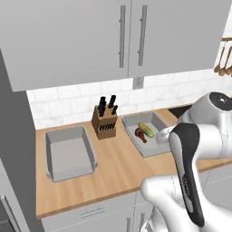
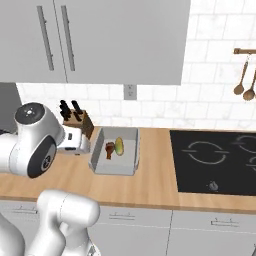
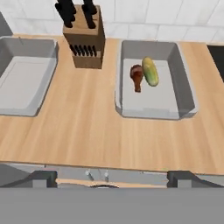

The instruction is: Place one cucumber and one chicken drumstick in each tupperware on the nearby counter, to pack two identical lunches.

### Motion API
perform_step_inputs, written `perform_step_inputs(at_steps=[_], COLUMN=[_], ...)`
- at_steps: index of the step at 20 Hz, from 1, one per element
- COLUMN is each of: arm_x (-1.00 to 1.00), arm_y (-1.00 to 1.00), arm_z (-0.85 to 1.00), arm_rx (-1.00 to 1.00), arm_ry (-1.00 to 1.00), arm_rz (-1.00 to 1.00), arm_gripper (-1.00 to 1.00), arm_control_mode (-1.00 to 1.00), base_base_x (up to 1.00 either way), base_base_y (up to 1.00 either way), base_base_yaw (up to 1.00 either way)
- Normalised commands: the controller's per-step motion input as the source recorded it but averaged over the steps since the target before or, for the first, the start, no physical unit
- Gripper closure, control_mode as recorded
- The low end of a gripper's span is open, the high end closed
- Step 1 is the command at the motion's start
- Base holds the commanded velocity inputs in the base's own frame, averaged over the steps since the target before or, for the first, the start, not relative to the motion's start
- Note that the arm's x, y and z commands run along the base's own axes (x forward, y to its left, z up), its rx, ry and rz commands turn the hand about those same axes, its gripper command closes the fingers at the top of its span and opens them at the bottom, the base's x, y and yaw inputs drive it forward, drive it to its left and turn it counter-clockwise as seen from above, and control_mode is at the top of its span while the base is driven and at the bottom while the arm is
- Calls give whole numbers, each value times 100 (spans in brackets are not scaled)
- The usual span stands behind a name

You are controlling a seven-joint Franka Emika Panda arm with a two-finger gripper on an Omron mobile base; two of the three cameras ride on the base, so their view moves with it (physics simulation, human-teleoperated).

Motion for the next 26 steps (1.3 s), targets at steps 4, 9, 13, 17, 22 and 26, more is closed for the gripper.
perform_step_inputs(at_steps=[4,9,13,17,22,26], arm_x=[0,0,0,0,0,0], arm_y=[0,0,0,0,0,0], arm_z=[0,0,0,0,0,0], arm_rx=[0,0,0,0,0,0], arm_ry=[0,0,0,0,0,0], arm_rz=[0,0,0,0,0,0], arm_gripper=[-100,-100,-100,-100,-100,-100], arm_control_mode=[100,100,100,100,100,100], base_base_x=[-100,-100,-100,-100,-100,-56], base_base_y=[14,0,0,14,42,84], base_base_yaw=[-1,0,1,8,28,51])
